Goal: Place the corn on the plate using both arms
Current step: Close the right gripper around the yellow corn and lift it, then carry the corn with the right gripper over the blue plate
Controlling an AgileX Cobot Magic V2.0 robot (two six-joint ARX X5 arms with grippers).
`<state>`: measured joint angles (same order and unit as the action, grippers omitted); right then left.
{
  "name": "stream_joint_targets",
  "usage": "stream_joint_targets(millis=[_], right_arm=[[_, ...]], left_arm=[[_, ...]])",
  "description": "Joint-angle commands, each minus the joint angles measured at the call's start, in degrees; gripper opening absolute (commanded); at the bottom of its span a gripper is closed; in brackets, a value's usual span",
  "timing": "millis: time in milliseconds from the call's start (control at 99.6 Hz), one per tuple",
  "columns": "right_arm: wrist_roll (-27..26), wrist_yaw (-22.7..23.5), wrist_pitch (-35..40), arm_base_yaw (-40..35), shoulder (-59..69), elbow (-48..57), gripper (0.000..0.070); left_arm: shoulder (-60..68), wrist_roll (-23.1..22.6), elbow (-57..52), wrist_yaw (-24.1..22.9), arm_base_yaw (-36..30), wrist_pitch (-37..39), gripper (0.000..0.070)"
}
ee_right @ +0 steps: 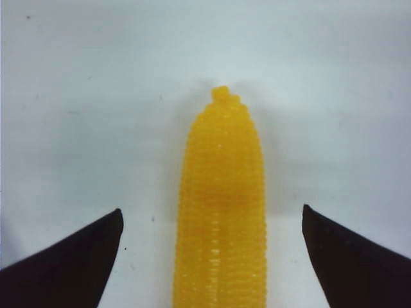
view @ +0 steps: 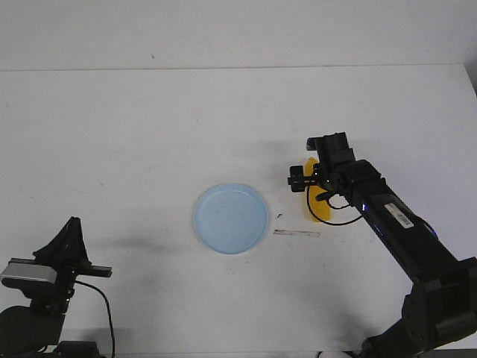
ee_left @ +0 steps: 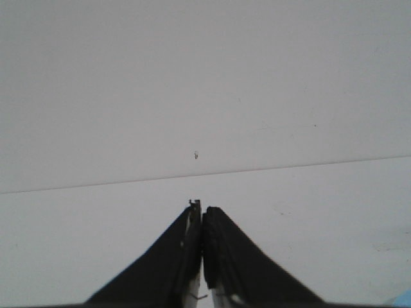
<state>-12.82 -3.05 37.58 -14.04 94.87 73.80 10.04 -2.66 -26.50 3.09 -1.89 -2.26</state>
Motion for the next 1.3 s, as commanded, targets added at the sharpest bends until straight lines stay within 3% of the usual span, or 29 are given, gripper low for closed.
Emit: stream_joint_targets(millis=[0, 291, 552, 773, 974, 1115, 1286], right_arm=[[-0.92, -0.13, 0.2, -0.24, 2.25, 1.11, 0.0631], [-0.9, -0.04, 1.6, -0.22, 5.05, 1.03, 0.0629], [-1.33, 0.0, 2.45, 0.04, 6.75, 0.31, 0.0585], [-1.36, -0.02, 2.69, 0.13, 7.54, 0.31, 0.0405], [-1.36, -0.02, 2.69, 0.2, 7.54, 0.31, 0.0382], [-1.33, -0.02, 2.71, 0.24, 7.54, 0.31, 0.0276], [-1.33, -0.02, 2.71, 0.24, 7.54, 0.31, 0.0276]], left_arm=[[-0.11, -0.76, -0.42, -0.13, 0.07, 0.63, 0.0002], [-0.11, -0.76, -0.42, -0.13, 0.07, 0.63, 0.0002], [-0.11, -0.76, -0.42, -0.13, 0.07, 0.63, 0.0002], [-0.11, -0.76, -0.42, -0.13, 0.07, 0.63, 0.0001], [-0.11, -0.76, -0.42, -0.13, 0.07, 0.63, 0.0001], [-0.11, -0.76, -0.42, -0.13, 0.07, 0.63, 0.0001], [-0.11, -0.76, -0.42, -0.13, 0.07, 0.63, 0.0002]])
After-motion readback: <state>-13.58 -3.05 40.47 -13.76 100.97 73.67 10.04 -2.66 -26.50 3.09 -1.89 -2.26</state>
